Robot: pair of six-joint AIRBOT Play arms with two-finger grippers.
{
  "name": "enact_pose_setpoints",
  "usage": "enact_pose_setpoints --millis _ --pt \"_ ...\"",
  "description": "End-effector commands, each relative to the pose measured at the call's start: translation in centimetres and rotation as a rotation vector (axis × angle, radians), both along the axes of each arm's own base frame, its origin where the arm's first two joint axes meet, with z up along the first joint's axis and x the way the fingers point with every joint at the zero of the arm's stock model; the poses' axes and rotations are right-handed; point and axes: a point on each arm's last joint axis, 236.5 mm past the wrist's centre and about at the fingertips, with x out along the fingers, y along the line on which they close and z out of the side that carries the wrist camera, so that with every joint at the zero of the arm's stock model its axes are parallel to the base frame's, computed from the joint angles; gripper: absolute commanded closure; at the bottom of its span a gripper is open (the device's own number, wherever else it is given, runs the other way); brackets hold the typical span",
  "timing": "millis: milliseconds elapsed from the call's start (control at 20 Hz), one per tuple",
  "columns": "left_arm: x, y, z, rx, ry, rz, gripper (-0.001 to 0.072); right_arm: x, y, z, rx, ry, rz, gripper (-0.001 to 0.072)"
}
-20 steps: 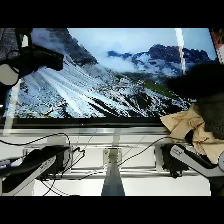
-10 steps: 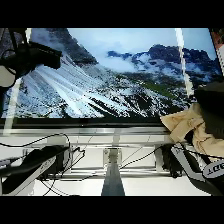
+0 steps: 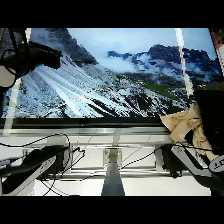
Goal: Fold the clothes and pants, and hang the long-sleeved shirts on hangers.
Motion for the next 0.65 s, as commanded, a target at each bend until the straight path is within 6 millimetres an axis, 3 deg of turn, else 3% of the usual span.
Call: enact_pose_setpoints --millis 0,150,250,400,600 --pt "0.0 0.0 0.1 0.000 -0.002 0.001 0.0236 9.2 6.3 -1.5 0.065 -0.062 0.437 0.0674" --pt "0.0 0.0 0.1 0.000 -0.002 0.001 0.0237 16.1 13.6 0.3 -0.087 -0.139 0.745 0.0674" --pt "0.0 0.0 0.1 0.000 -0.002 0.001 0.0236 19.2 19.6 1.8 -0.235 -0.176 0.970 0.0674" --pt "0.0 0.0 0.1 0.000 -0.002 0.001 0.0236 20.8 26.2 3.2 -0.404 -0.202 1.178 0.0674" --pt "0.0 0.0 0.1 0.000 -0.002 0.001 0.0237 20.3 30.4 3.2 -0.375 -0.232 1.275 0.0673"
